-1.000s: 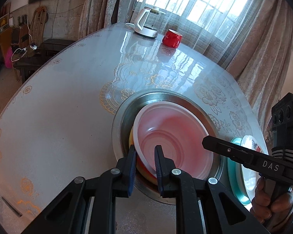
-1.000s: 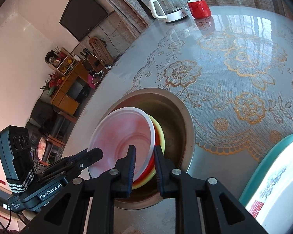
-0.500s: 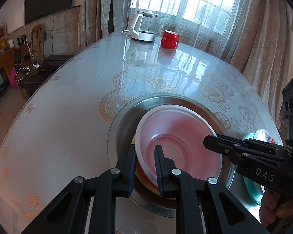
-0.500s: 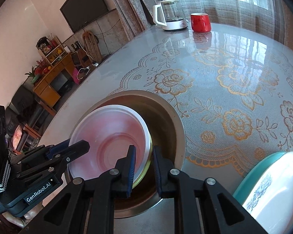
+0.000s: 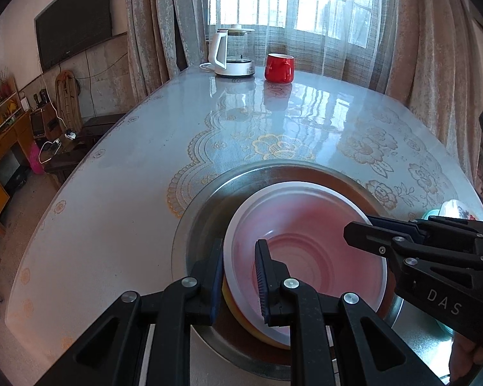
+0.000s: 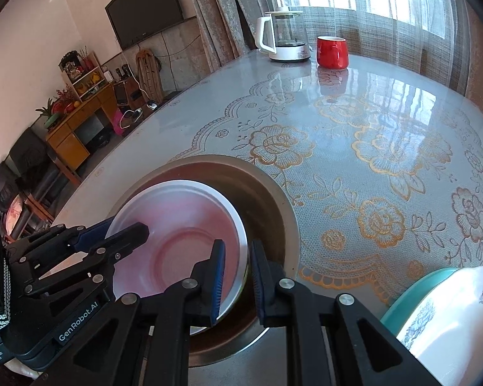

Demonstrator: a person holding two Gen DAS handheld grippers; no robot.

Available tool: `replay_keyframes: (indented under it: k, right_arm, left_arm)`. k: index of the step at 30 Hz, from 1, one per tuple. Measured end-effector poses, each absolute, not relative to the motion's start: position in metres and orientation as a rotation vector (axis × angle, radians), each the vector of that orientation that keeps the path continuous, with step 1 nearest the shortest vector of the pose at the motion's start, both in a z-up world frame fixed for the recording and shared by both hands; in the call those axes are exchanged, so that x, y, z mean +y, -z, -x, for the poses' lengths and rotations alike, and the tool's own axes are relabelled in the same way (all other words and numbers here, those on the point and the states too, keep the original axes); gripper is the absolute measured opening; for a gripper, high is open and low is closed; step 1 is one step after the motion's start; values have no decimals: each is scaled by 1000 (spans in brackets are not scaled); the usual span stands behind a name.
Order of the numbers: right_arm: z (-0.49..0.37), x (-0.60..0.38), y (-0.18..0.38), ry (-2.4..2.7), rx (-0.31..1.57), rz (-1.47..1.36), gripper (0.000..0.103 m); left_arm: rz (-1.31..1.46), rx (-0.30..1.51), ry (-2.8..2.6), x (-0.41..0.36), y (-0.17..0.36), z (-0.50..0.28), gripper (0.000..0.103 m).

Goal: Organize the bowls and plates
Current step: 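Lower the red-and-white bowl into the yellow bowl with both tools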

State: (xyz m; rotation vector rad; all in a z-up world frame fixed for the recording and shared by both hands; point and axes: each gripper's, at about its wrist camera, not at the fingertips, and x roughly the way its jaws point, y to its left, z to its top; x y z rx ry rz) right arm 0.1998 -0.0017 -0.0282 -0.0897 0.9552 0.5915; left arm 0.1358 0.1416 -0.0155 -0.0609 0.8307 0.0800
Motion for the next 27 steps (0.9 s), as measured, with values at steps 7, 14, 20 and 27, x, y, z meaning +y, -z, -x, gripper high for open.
replay_keyframes:
  k: [7,14,20,27]
  right_arm:
    - [-201,0,27,-572,922,118,15]
    - [-205,1,26,-556,907,131,15]
    - [-207,1,25,-557,914,115,15]
    - [-209,-5,24,-564,934,64,15]
  left_arm:
    - [48,833,-83,140,17,-143,18]
    - [52,860,-80,138,23,-150,18]
    - [57,864,-73,138,25,-151,18]
    - [68,855,-67,139,22,-149,18]
